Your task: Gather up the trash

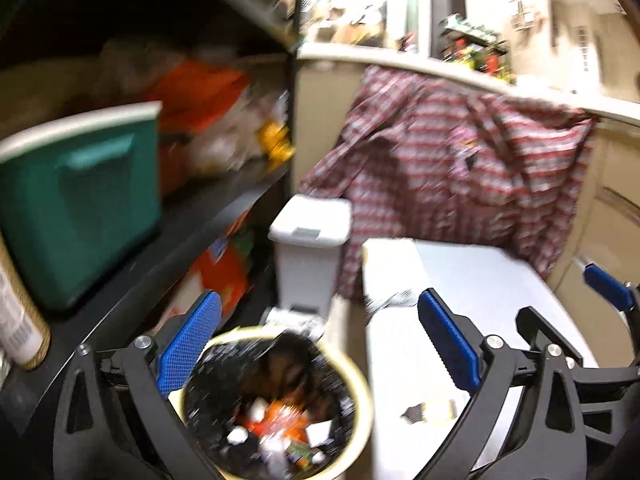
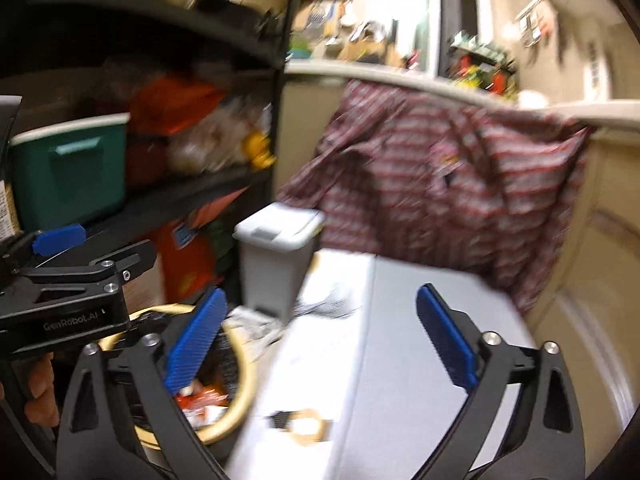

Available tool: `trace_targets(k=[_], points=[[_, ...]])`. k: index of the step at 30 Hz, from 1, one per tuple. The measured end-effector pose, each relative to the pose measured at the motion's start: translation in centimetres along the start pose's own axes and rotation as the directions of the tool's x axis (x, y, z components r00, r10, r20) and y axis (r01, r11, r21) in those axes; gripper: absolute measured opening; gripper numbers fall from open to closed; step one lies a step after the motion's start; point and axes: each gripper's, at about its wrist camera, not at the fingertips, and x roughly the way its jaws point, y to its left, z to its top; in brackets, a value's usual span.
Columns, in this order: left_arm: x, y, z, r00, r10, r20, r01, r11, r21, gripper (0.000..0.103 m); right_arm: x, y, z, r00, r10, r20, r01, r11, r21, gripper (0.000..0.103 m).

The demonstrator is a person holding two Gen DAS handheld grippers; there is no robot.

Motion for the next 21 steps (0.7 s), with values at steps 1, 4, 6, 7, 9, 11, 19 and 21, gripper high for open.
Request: trace_targets(k=[1,4,6,7,9,11,19,21], points=[[-0.2,-1.4,0.4,1.0,-0.028,0.014,0.028,1.0,0.013,0.095,-0.7,-1.3,0.2,0.999,-0.036,0.011,0.036,0.999,0.006,0.098],[-0.3,-4.3,1.0,0.994,-0.103,0.022,0.102,0.994,0.027,0.095,-2.0,-5.2,0.2,0.992,-0.128,0.004,0.127,0.99,0.055,0.098],[-0.3,-6.7,1.1,0.989,-0.144,0.032,0.143,0.989,0.044,0.095,-2.9,-7.2,-0.1,0.984,-0.179,-0.008,0.179,0.979,0.093,0.098],[-0.3,-8.1,1.1,0.985,-0.169,0.036,0.167,0.984,0.056,0.095,-3.2,-8.2,-0.3,0.979,-0.204,-0.008,0.204,0.972,0.114,0.098],[-0.2,-10.0,1.0,0.979,-0.198,0.043,0.195,0.978,0.077,0.095,-3.9,-10.1,-1.0,0.967,-0.256,0.001,0.253,0.957,0.144,0.098],[-0.2,-11.9,0.9,0.973,-0.225,0.055,0.219,0.971,0.095,0.095,-4.4,-11.3,-1.6,0.953,-0.303,0.009,0.298,0.942,0.155,0.098],[-0.3,-15.1,0.4,0.959,-0.271,0.078,0.261,0.958,0.118,0.095,-5.5,-14.3,-2.7,0.923,-0.384,0.023,0.37,0.902,0.224,0.098],[-0.2,-15.3,0.4,0.96,-0.268,0.08,0.258,0.959,0.116,0.095,-5.4,-14.5,-2.8,0.924,-0.381,0.019,0.367,0.902,0.228,0.098]])
